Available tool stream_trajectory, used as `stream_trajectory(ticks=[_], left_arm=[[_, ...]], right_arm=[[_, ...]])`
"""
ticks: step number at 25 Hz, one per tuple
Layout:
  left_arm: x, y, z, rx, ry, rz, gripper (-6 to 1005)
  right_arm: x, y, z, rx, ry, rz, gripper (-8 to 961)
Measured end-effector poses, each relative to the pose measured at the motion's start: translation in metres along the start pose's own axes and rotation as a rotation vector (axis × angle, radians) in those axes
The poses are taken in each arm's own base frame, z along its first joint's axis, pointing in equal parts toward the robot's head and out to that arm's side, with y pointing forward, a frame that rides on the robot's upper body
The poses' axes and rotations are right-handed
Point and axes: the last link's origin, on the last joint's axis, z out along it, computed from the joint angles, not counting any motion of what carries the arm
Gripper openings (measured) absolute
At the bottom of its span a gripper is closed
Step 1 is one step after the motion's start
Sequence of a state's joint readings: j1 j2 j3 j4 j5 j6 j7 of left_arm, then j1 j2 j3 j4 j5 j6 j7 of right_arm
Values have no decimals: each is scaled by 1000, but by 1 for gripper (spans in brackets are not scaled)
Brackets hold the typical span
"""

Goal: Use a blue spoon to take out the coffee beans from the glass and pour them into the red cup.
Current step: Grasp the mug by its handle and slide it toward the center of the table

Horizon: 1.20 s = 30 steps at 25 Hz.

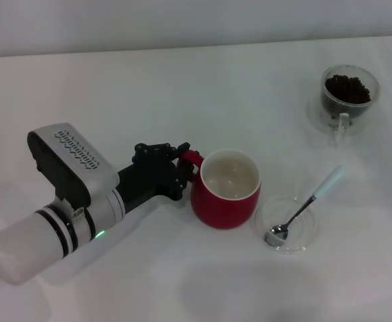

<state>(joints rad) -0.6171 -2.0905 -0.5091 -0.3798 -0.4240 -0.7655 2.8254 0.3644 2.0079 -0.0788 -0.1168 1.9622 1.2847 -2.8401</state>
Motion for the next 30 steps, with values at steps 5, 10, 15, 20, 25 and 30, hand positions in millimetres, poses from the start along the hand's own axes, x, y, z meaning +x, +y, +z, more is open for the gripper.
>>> stream_trajectory(ticks=[5, 10, 15, 20, 25, 30], left_arm=[[-1, 1, 1, 0, -7, -1, 167], [1, 2, 1, -4, -1, -2, 225], [1, 4, 1, -11, 0, 2, 284], [-1, 5, 0, -17, -2, 8, 337], [-5, 4, -4, -3, -5, -5, 452], [-9, 4, -9, 10, -3, -22, 608]], right_arm=[[0, -1, 0, 3, 0, -2, 817], [0, -2, 0, 4, 1, -6, 817], [0, -3, 0, 5, 2, -7, 816], [0, -3, -1, 6, 4, -8, 816], [0, -5, -1, 16, 1, -6, 815], [0, -5, -1, 18, 0, -8, 814]])
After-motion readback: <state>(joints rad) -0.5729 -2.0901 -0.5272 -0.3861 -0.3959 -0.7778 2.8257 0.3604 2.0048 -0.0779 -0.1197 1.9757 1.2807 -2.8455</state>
